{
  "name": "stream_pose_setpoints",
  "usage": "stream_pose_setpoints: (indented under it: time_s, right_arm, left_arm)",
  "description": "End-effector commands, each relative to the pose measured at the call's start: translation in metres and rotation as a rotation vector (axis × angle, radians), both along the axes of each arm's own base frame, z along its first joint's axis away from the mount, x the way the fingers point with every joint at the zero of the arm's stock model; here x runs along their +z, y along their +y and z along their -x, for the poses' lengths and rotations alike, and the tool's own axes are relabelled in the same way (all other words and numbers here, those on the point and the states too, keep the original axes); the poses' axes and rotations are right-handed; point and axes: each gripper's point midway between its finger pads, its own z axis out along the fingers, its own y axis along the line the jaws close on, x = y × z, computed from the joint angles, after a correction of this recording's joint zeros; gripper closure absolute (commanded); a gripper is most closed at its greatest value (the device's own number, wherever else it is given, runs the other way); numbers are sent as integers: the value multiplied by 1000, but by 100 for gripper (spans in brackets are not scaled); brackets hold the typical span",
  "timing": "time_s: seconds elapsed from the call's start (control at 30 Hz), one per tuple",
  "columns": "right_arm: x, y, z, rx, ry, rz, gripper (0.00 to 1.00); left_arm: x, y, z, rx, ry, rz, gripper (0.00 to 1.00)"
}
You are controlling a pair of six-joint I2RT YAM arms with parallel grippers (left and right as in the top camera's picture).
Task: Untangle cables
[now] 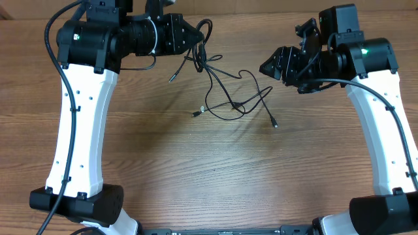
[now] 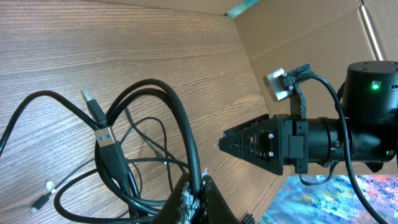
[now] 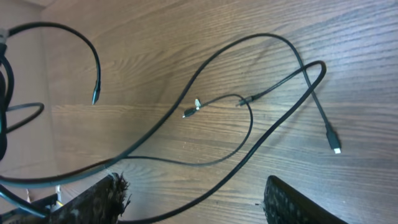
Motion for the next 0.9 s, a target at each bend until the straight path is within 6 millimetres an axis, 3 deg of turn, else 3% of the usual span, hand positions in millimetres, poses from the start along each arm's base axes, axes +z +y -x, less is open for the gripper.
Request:
stream_pose_setpoints:
  time_s: [0.0, 0.33, 0.63, 0.87]
  right_arm:
    - [13, 4, 2, 38, -44, -13, 30]
    - [16, 7, 1, 54, -57, -32, 30]
    - [29, 24, 4, 109, -72, -140, 30]
    - [35, 29, 0, 29, -19, -214, 31]
  left_arm:
    - [16, -4, 8, -36, -63, 9, 96]
    - [15, -4, 9, -37, -54, 8, 96]
    - [11, -2, 9, -23, -40, -8, 96]
    - [11, -7, 2, -1, -83, -46, 96]
